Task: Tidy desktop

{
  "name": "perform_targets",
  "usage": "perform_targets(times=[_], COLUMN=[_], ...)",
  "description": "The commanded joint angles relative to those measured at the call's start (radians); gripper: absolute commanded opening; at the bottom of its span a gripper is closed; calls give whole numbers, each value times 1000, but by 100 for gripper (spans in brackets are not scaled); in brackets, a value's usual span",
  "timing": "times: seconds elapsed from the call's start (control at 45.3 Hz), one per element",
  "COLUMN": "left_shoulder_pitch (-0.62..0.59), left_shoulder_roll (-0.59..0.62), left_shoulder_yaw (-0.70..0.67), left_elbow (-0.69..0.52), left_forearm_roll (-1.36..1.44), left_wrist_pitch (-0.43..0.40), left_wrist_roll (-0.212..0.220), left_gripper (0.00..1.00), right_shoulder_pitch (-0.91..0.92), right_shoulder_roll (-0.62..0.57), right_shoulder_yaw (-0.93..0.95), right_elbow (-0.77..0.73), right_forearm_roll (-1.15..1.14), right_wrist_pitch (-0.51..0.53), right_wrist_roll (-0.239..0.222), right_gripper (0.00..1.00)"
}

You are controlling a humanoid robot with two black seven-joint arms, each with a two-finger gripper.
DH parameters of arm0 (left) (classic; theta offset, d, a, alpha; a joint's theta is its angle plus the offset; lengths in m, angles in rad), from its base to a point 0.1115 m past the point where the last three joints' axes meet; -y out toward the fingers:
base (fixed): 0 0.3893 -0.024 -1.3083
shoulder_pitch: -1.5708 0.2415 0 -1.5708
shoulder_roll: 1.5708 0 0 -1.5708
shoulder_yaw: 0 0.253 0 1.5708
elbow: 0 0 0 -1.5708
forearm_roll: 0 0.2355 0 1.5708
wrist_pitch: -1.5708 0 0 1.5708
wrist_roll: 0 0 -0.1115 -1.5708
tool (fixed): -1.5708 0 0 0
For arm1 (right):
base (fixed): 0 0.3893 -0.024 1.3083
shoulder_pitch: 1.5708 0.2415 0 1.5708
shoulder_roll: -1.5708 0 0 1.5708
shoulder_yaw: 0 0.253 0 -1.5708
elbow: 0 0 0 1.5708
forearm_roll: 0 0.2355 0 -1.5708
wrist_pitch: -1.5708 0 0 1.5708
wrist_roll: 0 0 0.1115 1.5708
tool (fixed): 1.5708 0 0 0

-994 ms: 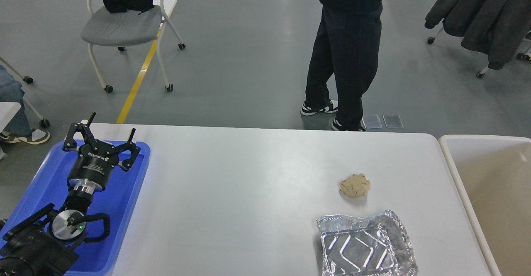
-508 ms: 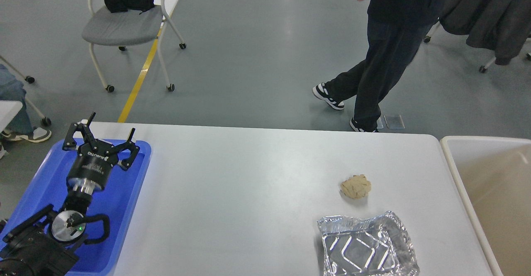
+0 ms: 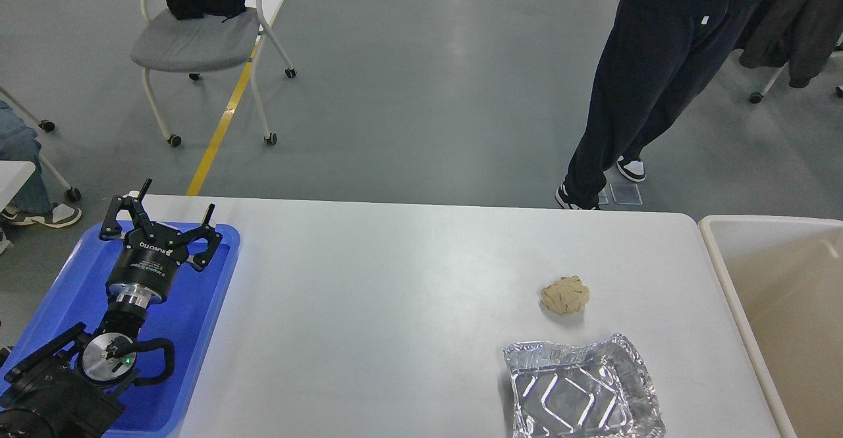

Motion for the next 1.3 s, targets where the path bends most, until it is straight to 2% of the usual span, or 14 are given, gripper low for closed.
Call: perform_targets(times=[0.0,0.177,0.243,0.287,0.309,0.331,0.398,0.442,0.596,0.707,0.839,1.038,1.193,1.281], left_shoulder_pitch=[0,0,0,0,0,0,0,0,0,0,0,0,0,0], left_shoulder_roll=[0,0,0,0,0,0,0,0,0,0,0,0,0,0], left_shoulder_yaw=[0,0,0,0,0,0,0,0,0,0,0,0,0,0], left_elbow=[0,0,0,0,0,0,0,0,0,0,0,0,0,0], left_forearm_roll=[0,0,0,0,0,0,0,0,0,0,0,0,0,0], left_wrist_pitch=[0,0,0,0,0,0,0,0,0,0,0,0,0,-2], left_wrist_roll=[0,0,0,0,1,0,0,0,0,0,0,0,1,0], left_gripper=[99,99,99,99,99,99,99,99,99,99,99,99,99,99], right_shoulder_pitch=[-16,-15,-15,-13,-12,-9,-7,-4,2,16,34,94,172,350], right_shoulder_roll=[20,14,12,11,9,9,9,9,8,-44,-133,-194,-293,-382], right_shoulder_yaw=[21,21,21,19,19,19,21,21,26,93,225,329,273,69], right_elbow=[-12,-12,-12,-13,-13,-13,-12,-12,11,19,101,224,338,440], right_forearm_roll=[-58,-115,-116,-118,-118,-118,-121,-133,-170,-191,-267,-304,-356,-552], right_wrist_pitch=[1,0,-5,-5,-6,-6,-6,-5,10,13,36,36,40,55], right_wrist_roll=[1,1,1,1,1,1,1,-1,-1,-1,-1,-2,-15,-28], right_gripper=[0,0,12,26,39,59,79,100,100,100,100,100,100,100])
